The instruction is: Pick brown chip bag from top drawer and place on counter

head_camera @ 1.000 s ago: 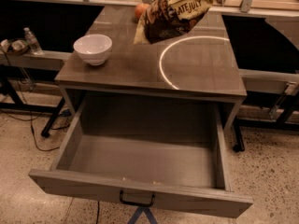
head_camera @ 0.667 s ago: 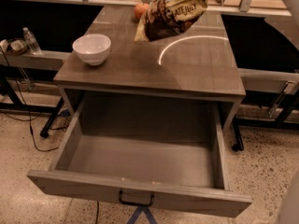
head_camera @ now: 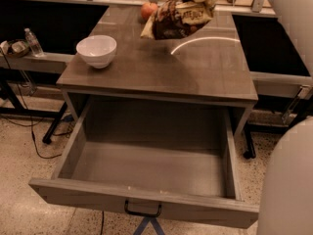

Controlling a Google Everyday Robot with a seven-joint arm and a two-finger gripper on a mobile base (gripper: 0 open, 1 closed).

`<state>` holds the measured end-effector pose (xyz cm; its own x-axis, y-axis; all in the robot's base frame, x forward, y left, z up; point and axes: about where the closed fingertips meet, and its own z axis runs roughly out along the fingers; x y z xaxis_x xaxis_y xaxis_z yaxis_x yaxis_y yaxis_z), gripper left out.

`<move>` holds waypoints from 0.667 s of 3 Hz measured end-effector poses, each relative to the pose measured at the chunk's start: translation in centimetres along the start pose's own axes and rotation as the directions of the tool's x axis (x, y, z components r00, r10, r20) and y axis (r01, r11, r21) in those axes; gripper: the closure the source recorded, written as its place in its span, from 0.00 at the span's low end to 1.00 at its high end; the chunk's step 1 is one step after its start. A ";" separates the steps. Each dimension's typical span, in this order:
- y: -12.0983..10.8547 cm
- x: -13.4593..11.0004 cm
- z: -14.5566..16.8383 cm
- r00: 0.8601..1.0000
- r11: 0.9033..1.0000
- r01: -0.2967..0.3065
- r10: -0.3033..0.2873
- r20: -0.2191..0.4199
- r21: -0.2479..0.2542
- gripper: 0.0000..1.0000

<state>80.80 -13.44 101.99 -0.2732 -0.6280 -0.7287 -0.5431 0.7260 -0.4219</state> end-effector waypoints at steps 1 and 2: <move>-2.6 3.2 1.7 0.992 0.993 -0.118 0.117 0.040 0.025 1.00; -2.4 3.2 2.0 0.993 0.993 -0.114 0.113 0.037 0.022 0.82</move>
Offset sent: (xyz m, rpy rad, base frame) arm 0.0160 -0.0286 -0.0179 0.0889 -0.0098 -0.0564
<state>82.83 -16.63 99.56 -0.3030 -0.5313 -0.7911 -0.4906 0.7987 -0.3484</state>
